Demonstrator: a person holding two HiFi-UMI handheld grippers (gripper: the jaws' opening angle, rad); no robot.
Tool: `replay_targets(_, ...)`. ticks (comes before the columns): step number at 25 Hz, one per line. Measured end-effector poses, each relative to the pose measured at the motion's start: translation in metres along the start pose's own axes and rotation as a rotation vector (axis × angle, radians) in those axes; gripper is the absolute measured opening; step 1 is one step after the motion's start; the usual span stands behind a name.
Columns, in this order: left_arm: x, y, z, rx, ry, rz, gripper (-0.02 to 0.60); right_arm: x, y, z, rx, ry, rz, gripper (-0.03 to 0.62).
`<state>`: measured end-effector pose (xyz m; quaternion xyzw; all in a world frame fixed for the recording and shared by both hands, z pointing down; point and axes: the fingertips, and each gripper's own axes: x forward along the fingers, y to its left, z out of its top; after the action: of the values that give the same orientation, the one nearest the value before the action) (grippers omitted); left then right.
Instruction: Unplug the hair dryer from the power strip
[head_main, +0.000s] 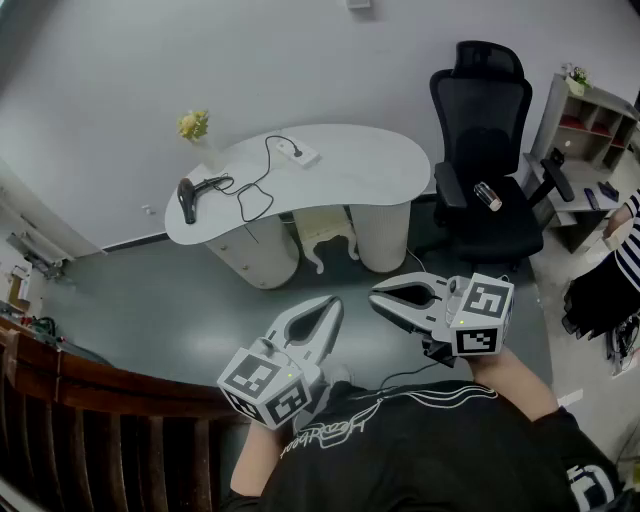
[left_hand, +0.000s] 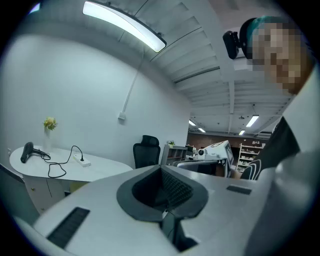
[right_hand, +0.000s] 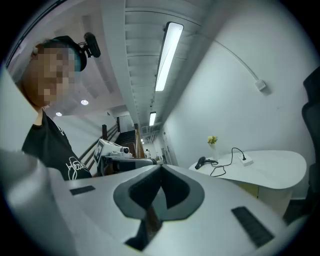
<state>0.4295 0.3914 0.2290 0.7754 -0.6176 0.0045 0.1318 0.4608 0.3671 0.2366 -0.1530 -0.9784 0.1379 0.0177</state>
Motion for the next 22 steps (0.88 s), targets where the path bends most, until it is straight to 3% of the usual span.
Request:
replay_targets(11,0.001,0.036,-0.011,-0.042,0.005,0.008,0.003,0.028,-0.025,-0.011,0.043,0.016,-0.011,-0.003)
replay_targets(22,0.018,0.145,-0.002,-0.104,0.015,0.023,0.003,0.106,-0.097,-0.011,0.144,0.022,-0.011,-0.003)
